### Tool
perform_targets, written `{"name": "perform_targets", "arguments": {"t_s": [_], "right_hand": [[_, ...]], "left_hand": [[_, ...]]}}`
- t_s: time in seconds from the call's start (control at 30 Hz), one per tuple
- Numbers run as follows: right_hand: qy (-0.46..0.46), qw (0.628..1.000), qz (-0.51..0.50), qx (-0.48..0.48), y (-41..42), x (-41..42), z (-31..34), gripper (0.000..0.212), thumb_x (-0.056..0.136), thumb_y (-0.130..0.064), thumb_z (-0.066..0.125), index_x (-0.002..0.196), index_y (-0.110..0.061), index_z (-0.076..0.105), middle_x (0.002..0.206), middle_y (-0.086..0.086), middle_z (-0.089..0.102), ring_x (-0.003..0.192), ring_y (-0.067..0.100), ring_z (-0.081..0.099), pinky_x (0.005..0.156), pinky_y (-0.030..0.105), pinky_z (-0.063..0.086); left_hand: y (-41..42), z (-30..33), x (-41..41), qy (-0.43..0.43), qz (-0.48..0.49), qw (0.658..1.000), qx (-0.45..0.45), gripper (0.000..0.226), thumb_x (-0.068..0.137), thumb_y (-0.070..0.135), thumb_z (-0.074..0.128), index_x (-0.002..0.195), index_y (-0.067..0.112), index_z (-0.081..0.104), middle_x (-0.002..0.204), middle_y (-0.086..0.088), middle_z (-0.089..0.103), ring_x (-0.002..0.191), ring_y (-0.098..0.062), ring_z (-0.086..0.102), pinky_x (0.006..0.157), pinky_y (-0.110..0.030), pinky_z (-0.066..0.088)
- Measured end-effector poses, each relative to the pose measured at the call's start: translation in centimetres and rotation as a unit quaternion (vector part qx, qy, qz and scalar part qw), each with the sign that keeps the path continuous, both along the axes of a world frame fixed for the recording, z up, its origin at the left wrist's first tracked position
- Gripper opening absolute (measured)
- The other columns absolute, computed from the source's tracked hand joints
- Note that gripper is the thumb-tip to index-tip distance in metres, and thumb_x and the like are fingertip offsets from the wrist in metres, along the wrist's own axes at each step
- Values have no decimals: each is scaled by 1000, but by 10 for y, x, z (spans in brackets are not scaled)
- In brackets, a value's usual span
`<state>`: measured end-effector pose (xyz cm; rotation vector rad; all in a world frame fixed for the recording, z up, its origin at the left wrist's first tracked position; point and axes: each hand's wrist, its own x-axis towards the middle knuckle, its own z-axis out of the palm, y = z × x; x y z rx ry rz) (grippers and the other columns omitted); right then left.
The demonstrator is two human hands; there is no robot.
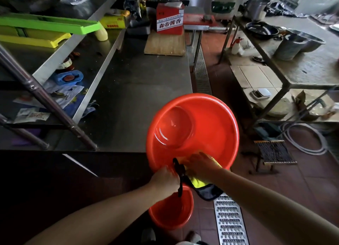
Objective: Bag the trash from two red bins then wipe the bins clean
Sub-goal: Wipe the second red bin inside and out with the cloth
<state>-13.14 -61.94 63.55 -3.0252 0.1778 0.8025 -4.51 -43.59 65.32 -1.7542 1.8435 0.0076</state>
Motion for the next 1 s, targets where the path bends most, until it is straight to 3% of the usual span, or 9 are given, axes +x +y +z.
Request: {"name": "perform_targets", "arguments": {"t_s": [0.07,0.13,0.23,0.43,0.53,0.63,0.8,0.87,1.0], "right_hand": [[-5,1000,-19,21,9,-27,-10,92,85,-84,17,157,-29,24,162,1,32,149,27,25,120,49,14],[-21,999,31,3,10,-50,-20,114,71,-94,20,157,-19,30,158,7,38,146,32,34,117,58,24],[-98,994,37,-22,10,-63,-31,85,71,-71,61,135,-16,62,130,6,67,116,31,65,95,53,52],[-63,997,14,46,7,-67,-60,83,91,-55,54,160,-23,20,163,3,28,151,27,23,122,50,14],[-54,995,-25,85,5,-61,-64,95,82,-85,27,160,-33,14,167,-6,17,153,18,13,123,46,8],[-81,977,-99,169,8,-50,-69,93,79,-88,1,157,-40,21,166,-12,19,154,13,11,122,45,3],[-78,978,-143,129,19,-26,-88,56,103,-59,15,157,-43,17,168,-8,9,155,20,1,123,49,-2],[-86,980,-142,109,23,-18,-95,56,103,-58,15,157,-45,11,168,-4,7,155,24,-1,122,52,-3],[-60,981,-160,89,12,-2,-108,65,97,-68,10,157,-44,1,169,-3,-1,154,25,-13,120,57,-11]], "left_hand": [[1,-7,-10,-4,37,999,-29,22,61,41,77,62,20,70,57,5,64,55,-15,60,59,-25,47],[-1,-18,-16,-16,63,996,-60,21,62,36,78,67,16,73,65,-2,69,60,-22,64,63,-30,50],[-5,-33,-29,-42,83,993,-67,32,73,36,70,89,9,78,86,-14,75,79,-30,71,75,-40,56],[-16,-42,-29,-100,96,990,-25,46,98,14,37,134,-12,46,129,-36,53,123,-51,50,108,-64,30],[-12,-40,-24,-99,94,991,7,43,92,22,48,124,-2,63,118,-28,64,107,-46,63,94,-57,49],[-7,-46,-18,-110,56,992,9,40,84,25,54,112,3,72,104,-23,71,92,-40,70,83,-50,56],[-9,-48,-11,-130,15,991,1,41,77,17,47,100,0,75,93,-25,72,81,-40,72,73,-48,59],[-9,-49,-10,-130,6,991,-9,43,78,12,40,99,-3,74,92,-27,72,79,-42,71,72,-49,59],[-8,-52,-14,-153,-45,987,8,40,81,26,63,104,-7,71,96,-31,69,83,-46,70,74,-52,58]]}}
